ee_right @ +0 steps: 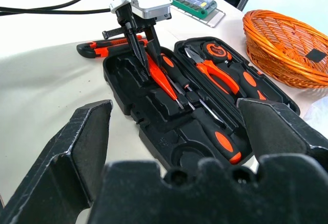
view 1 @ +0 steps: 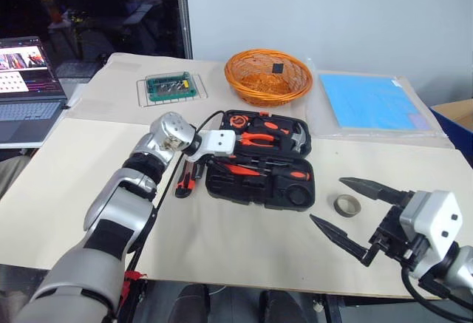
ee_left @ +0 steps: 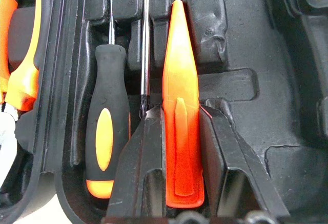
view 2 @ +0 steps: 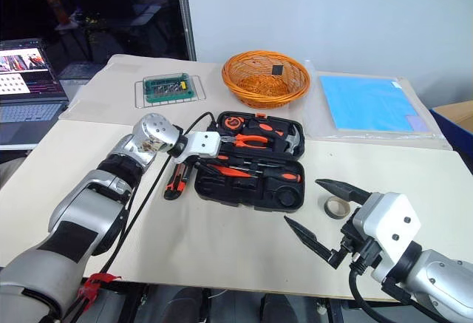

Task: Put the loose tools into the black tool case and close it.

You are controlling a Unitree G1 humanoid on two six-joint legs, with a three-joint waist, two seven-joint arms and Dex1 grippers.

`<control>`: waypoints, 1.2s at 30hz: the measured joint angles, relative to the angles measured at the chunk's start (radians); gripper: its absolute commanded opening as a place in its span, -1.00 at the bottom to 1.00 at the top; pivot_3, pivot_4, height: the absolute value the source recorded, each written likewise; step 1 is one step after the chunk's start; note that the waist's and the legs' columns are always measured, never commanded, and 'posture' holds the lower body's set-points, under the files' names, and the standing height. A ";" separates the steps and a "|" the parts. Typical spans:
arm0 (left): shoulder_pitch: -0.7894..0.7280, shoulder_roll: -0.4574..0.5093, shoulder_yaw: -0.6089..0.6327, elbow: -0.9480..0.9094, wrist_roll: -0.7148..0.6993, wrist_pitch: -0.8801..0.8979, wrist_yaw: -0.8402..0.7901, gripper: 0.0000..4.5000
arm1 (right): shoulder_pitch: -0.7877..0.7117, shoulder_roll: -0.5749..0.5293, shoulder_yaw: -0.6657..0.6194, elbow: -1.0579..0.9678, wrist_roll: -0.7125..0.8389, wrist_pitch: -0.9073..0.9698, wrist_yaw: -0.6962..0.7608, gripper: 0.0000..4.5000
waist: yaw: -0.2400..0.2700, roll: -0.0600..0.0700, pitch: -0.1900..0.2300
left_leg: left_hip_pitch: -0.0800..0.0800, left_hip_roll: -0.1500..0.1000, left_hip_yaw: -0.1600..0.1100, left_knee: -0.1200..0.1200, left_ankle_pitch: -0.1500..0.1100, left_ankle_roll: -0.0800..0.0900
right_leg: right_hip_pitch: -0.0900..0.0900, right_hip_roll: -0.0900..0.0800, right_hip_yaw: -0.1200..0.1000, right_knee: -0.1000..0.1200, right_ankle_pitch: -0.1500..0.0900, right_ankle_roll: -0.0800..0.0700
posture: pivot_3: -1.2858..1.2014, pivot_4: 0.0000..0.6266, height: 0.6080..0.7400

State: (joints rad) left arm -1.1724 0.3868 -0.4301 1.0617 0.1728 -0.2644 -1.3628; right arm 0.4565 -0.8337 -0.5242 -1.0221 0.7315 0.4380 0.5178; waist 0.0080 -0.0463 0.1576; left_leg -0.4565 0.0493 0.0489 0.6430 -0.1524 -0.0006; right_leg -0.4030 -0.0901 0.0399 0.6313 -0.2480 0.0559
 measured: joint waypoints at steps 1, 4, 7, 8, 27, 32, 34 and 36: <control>-0.002 -0.001 0.001 0.003 0.002 0.000 -0.003 -0.79 | -0.001 0.000 0.000 0.000 0.000 0.000 0.000 1.00 | 0.000 0.000 0.000 | 0.000 0.000 0.000 0.000 0.000 0.000 | 0.000 0.000 0.000 0.000 0.000 0.000 | 0.03 -0.52 1.00; -0.007 -0.003 0.009 0.013 0.008 0.001 -0.004 -0.28 | -0.003 -0.001 0.000 0.000 0.000 0.000 0.000 1.00 | -0.001 0.000 0.000 | 0.000 0.000 0.000 0.000 0.000 0.000 | 0.000 0.000 0.000 0.000 0.000 0.000 | 0.03 -0.52 1.00; -0.011 -0.003 0.032 0.015 0.005 0.024 -0.007 0.20 | -0.005 -0.004 0.000 0.000 0.000 0.000 0.001 1.00 | -0.002 0.000 0.000 | 0.000 0.000 0.000 0.000 0.000 0.000 | 0.000 0.000 0.000 0.000 0.000 0.000 | 0.03 -0.52 1.00; -0.011 -0.003 0.046 0.015 -0.005 0.042 -0.018 0.20 | -0.009 -0.005 0.000 0.000 0.000 0.000 0.002 1.00 | -0.002 0.000 0.000 | 0.000 0.000 0.000 0.000 0.000 0.000 | 0.000 0.000 0.000 0.000 0.000 0.000 | 0.03 -0.52 1.00; 0.420 -0.099 0.396 -0.808 -0.356 0.917 0.339 -0.98 | -0.446 -0.222 0.043 0.519 0.091 0.061 0.402 1.00 | 0.002 0.000 0.000 | 0.001 -0.001 -0.003 0.003 0.000 0.000 | 0.001 0.000 0.000 0.003 0.000 0.001 | 0.03 -0.52 1.00; 0.554 -0.137 0.371 -0.934 -0.389 0.937 0.419 -0.98 | -0.484 -0.212 0.086 0.522 0.065 0.054 0.432 1.00 | -0.002 0.001 0.000 | 0.001 -0.001 -0.002 0.002 0.000 0.000 | 0.000 0.000 0.001 0.004 0.000 0.001 | 0.03 -0.52 1.00; 0.594 -0.110 0.360 -0.975 -0.415 0.957 0.399 -0.98 | -0.478 -0.205 0.085 0.503 0.064 0.055 0.431 1.00 | -0.004 0.001 0.000 | 0.001 -0.001 -0.002 0.002 0.000 0.000 | 0.000 0.000 0.001 0.007 0.000 0.001 | 0.03 -0.52 1.00; 0.603 -0.073 0.352 -0.981 -0.421 0.955 0.388 -0.98 | -0.464 -0.192 0.085 0.485 0.063 0.055 0.430 1.00 | -0.002 0.001 0.000 | 0.003 -0.001 -0.002 0.003 0.000 0.000 | 0.000 0.000 0.001 0.009 0.000 0.000 | 0.03 -0.52 1.00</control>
State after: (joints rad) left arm -0.5693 0.3139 -0.0784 0.0802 -0.2485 0.6910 -0.9747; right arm -0.0077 -1.0261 -0.4394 -0.5371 0.7945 0.4928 0.9480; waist 0.0060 -0.0456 0.1573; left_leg -0.4537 0.0486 0.0469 0.6456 -0.1521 -0.0004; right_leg -0.4031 -0.0899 0.0406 0.6404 -0.2483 0.0560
